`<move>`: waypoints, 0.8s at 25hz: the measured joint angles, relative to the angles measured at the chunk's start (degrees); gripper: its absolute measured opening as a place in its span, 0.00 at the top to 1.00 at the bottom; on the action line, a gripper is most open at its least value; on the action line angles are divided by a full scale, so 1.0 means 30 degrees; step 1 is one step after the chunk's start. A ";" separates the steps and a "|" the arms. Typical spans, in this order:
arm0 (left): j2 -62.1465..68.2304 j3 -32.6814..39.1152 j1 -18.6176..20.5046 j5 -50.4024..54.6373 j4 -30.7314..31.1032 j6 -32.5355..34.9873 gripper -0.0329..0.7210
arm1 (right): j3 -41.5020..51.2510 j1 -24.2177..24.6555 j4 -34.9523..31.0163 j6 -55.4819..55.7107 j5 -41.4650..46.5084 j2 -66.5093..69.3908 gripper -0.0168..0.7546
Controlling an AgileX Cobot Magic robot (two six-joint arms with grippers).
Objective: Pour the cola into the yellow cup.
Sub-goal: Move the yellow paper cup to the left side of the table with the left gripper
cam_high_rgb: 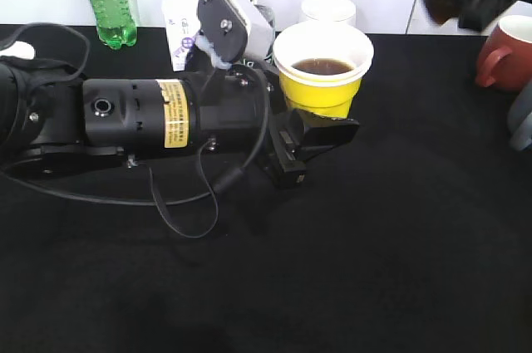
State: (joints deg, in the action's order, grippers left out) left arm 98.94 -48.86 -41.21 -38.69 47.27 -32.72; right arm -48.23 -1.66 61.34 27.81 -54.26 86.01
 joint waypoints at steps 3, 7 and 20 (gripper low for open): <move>0.0000 0.0000 0.0063 0.0000 -0.0083 0.0000 0.37 | 0.0000 0.0000 -0.0021 0.3758 -0.0023 0.0000 0.48; -0.0110 0.0000 0.1384 -0.0087 -0.0139 0.0000 0.37 | 0.0000 0.0000 -0.0036 0.4000 -0.0631 0.0000 0.48; -0.0392 0.3597 0.8853 -0.2141 -0.2753 0.2365 0.37 | 0.0000 0.0000 -0.0018 0.4022 -0.1476 0.0000 0.48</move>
State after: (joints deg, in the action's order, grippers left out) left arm 97.76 -38.07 -14.65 -45.11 39.01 -25.62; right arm -48.23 -1.66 61.29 39.87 -58.68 86.01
